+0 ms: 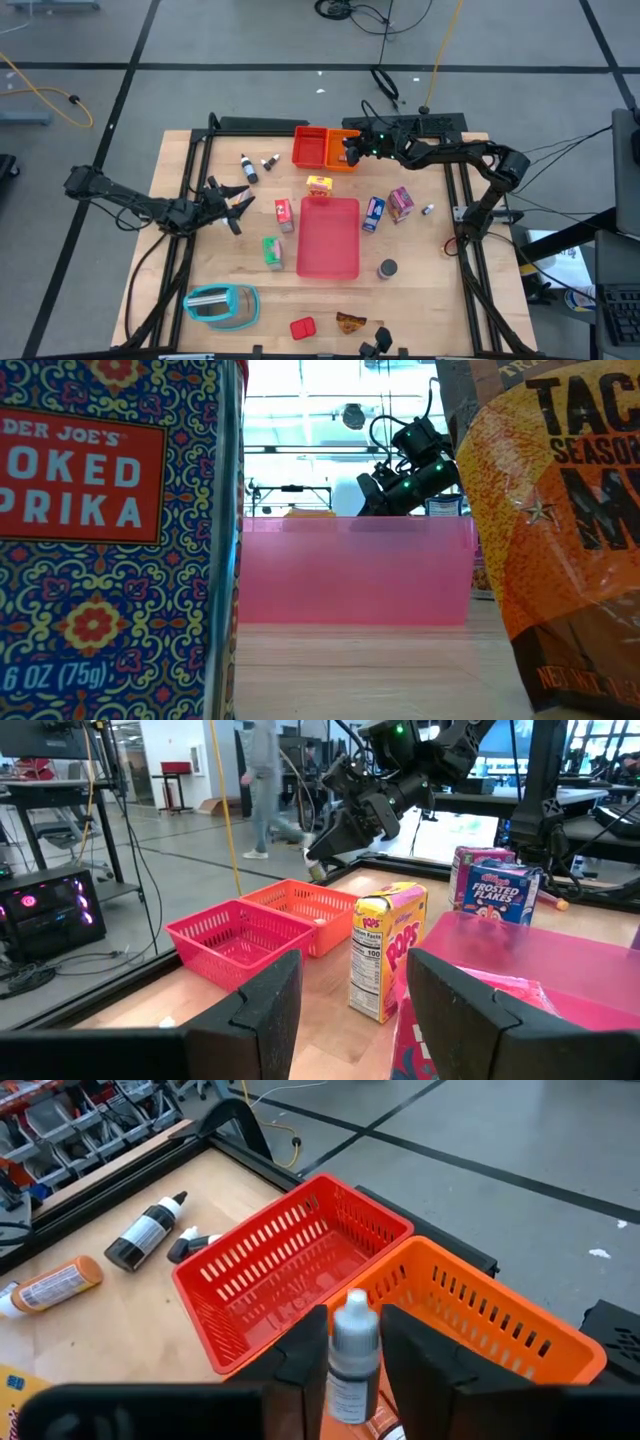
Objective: Pick & Place Kitchen Items
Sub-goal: Put the green food coloring bottle into the orange basket, then put the yellow food coloring bottle into the orange basket
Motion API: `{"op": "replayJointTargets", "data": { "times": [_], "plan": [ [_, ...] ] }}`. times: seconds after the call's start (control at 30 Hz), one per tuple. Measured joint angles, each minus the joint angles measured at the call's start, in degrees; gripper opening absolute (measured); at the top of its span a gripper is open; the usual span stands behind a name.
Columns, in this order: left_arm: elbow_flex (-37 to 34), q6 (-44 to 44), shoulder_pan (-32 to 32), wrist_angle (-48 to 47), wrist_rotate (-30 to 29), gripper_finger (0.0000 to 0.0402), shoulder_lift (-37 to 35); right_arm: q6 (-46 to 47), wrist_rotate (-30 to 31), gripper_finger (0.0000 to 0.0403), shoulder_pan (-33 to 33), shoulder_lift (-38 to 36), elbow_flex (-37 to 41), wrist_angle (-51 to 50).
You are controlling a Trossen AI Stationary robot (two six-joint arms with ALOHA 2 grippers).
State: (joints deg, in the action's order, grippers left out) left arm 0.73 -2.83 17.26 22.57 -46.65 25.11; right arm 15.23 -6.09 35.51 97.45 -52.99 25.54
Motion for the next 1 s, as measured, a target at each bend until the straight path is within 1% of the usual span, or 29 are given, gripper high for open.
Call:
{"op": "replayJointTargets", "data": {
  "times": [0.17, 0.3, 0.37, 0.5, 0.57, 0.63, 0.7, 0.73, 0.9, 1.0],
  "plan": [
    [0.0, 0.0, 0.0, 0.3, 0.0, 0.0184, 0.0, -1.1, 0.0, 0.0114, 0.0, 0.0, 0.0, 0.0],
    [0.0, 0.0, 0.0, 3.1, -0.3, 0.0184, 0.0, -2.0, 0.0, 0.0131, 0.0, 0.0, 0.0, 0.0],
    [0.0, -0.3, 0.0, 4.0, -3.5, 0.0184, 0.0, -2.4, 0.0, 0.0137, 0.0, 0.0, 0.0, 0.0],
    [0.0, -1.8, 0.0, 4.1, -14.1, 0.0184, 0.0, -2.7, -0.1, 0.0141, 0.0, 0.0, 0.0, 0.1],
    [0.1, -2.8, 0.0, 3.9, -16.9, 0.0184, 0.0, -3.0, -0.1, 0.0140, 0.0, 0.0, 0.0, 0.2],
    [0.9, -4.7, -0.5, 2.3, -17.9, 0.0184, 0.0, -3.1, -0.2, 0.0140, 0.0, 0.0, 0.0, 0.2],
    [2.5, -8.0, -1.8, -1.8, -17.7, 0.0184, 0.0, -3.1, -0.2, 0.0141, 0.0, 0.0, 0.0, 0.6],
    [3.5, -10.0, -2.6, -5.6, -17.1, 0.0184, 0.0, -3.1, -0.2, 0.0141, 0.0, 0.0, 0.0, 0.9],
    [11.3, -22.9, -8.1, -29.9, -13.5, 0.0184, 0.0, -3.1, -0.4, 0.0140, 0.0, 0.0, 0.0, 1.0],
    [15.8, -31.7, -12.5, -41.8, -8.6, 0.0184, 0.0, -3.7, -1.9, 0.0140, 0.0, 0.0, 0.0, 1.1]
  ]
}}
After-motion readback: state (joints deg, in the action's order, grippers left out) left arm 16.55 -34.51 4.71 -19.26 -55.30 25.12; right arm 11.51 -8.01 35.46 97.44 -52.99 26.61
